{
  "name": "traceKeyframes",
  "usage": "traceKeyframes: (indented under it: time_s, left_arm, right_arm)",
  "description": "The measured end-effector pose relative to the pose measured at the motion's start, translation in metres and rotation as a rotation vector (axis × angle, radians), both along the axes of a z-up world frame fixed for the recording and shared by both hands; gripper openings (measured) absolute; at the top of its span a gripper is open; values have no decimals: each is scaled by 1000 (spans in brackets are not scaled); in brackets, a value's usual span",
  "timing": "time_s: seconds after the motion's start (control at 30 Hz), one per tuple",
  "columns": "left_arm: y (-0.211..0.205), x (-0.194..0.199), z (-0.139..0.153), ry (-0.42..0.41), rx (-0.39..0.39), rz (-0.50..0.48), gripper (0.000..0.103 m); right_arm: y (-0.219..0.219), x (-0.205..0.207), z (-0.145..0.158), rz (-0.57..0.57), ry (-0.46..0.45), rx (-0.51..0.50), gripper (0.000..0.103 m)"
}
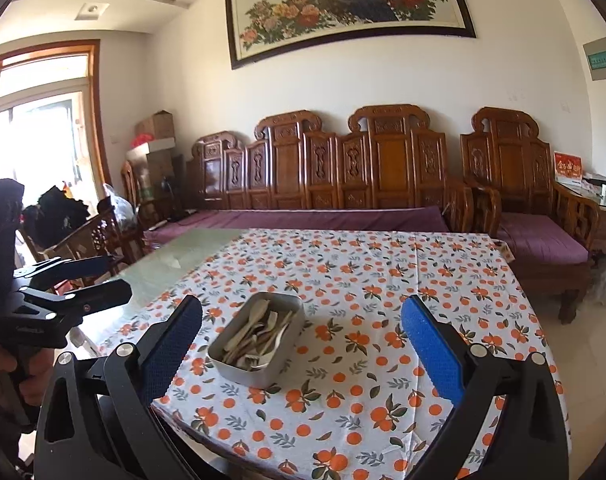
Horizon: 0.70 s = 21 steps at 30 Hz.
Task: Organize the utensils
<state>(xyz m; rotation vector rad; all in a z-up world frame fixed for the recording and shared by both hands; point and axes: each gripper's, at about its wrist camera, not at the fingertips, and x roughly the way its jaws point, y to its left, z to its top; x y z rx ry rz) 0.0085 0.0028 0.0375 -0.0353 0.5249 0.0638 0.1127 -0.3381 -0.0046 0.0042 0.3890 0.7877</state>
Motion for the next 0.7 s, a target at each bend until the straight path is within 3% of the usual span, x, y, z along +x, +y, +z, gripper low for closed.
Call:
traceKeyframes:
  time_s: [0.7]
  left_arm:
    - [-8,-17,2,-34,-17,-30,95]
  right_arm:
    - [-1,-10,-1,42,7,-2,100]
